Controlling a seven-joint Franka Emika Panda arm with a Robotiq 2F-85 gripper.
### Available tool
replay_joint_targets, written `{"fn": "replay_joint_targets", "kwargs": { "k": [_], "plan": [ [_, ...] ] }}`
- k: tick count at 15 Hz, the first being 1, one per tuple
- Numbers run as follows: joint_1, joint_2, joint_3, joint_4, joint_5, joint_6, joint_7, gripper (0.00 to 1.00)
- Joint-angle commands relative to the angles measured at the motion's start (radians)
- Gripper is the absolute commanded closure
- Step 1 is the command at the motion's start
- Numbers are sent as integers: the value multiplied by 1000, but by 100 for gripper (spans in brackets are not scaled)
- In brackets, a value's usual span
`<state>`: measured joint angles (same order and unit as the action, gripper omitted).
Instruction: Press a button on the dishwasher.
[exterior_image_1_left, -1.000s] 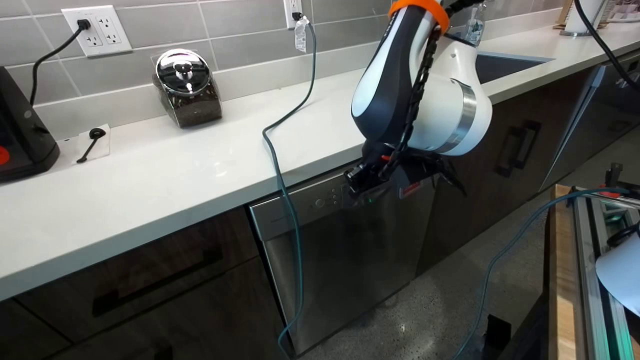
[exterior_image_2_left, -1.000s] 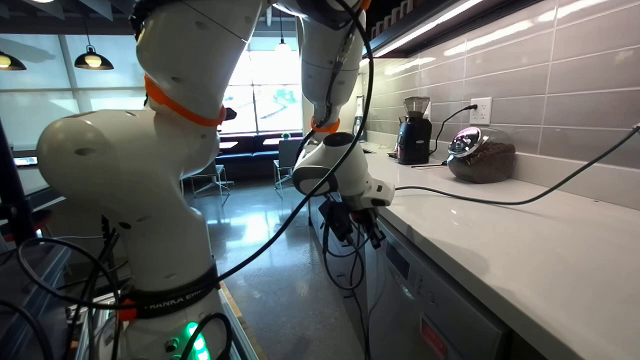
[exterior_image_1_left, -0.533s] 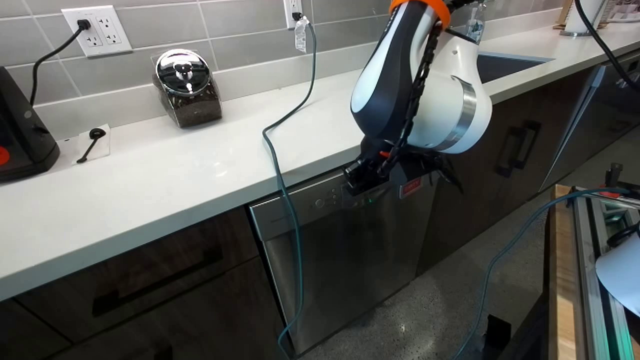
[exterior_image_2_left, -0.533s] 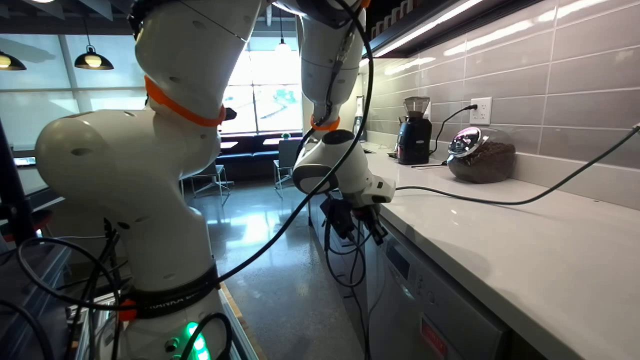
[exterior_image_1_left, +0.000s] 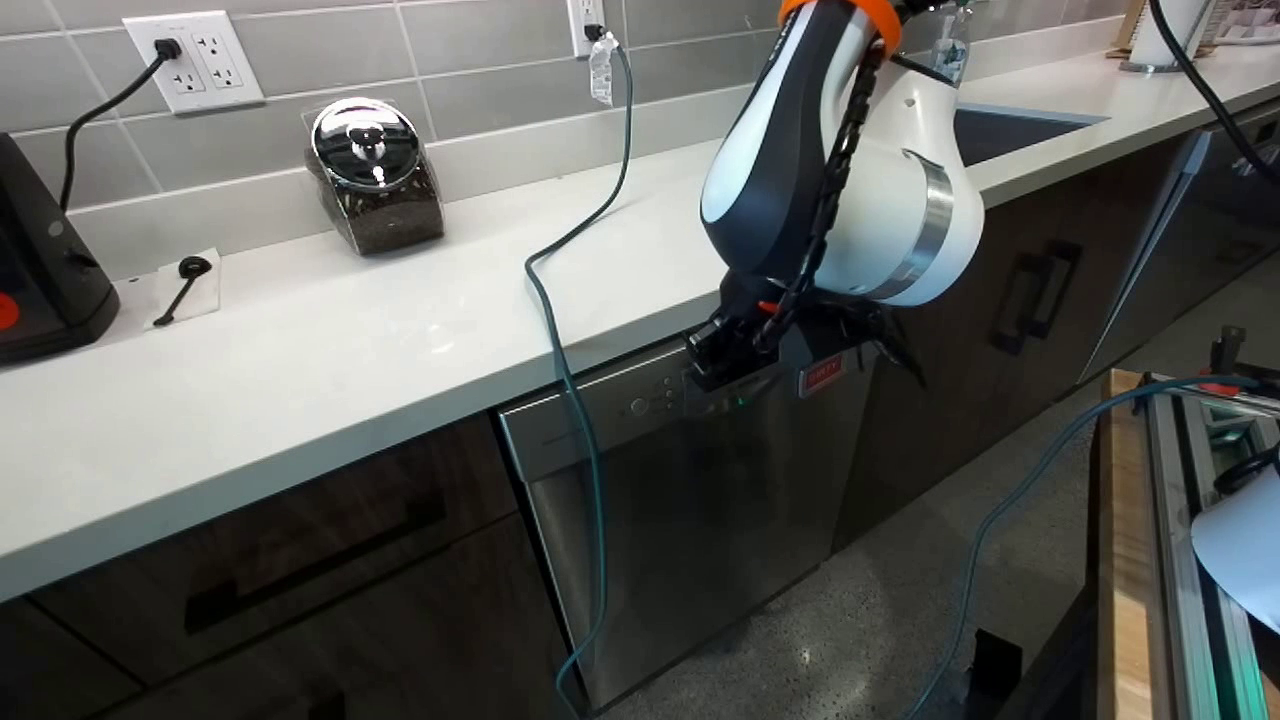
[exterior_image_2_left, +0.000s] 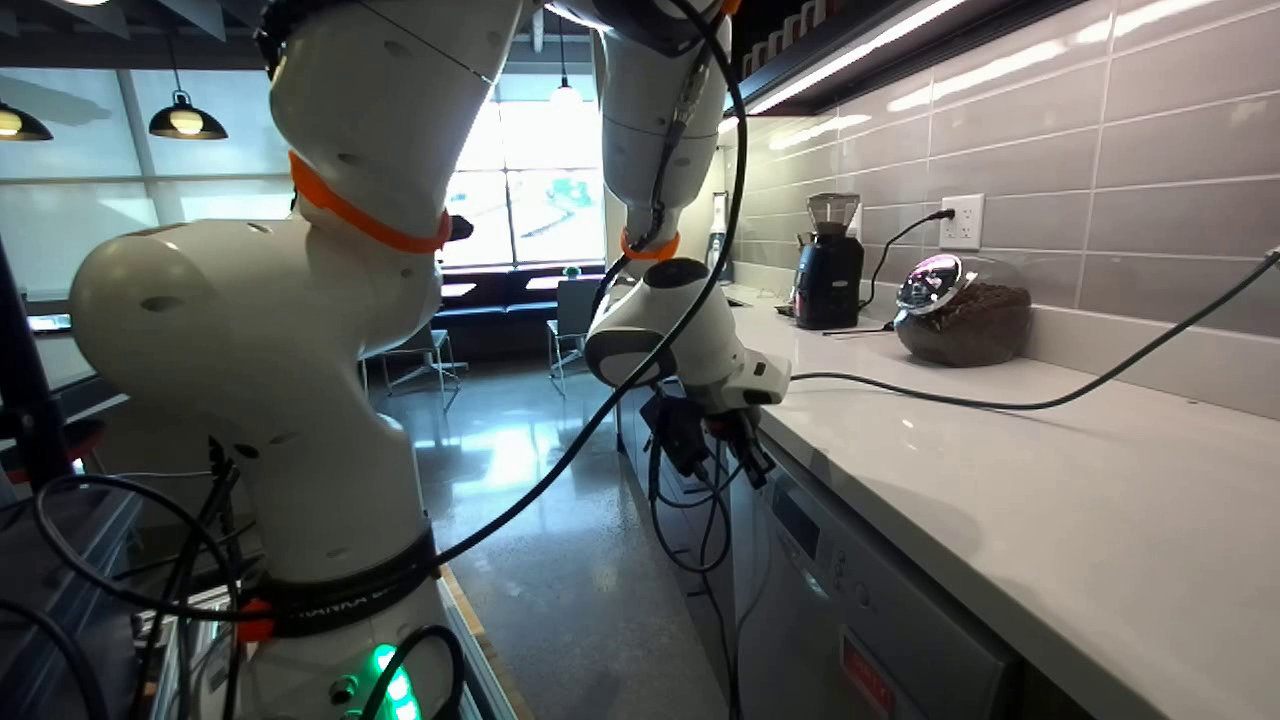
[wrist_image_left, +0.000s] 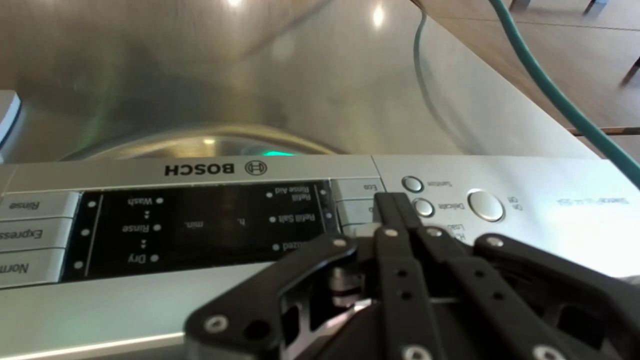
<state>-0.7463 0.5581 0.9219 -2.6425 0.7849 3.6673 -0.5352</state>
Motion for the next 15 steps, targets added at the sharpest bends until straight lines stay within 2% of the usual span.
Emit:
{"fn": "replay_joint_targets", "kwargs": {
  "k": [1,15],
  "plan": [
    [-15,20,18,-6,-22,30,21,100],
    [5,48,1,33,-16,34,20,100]
  ]
}}
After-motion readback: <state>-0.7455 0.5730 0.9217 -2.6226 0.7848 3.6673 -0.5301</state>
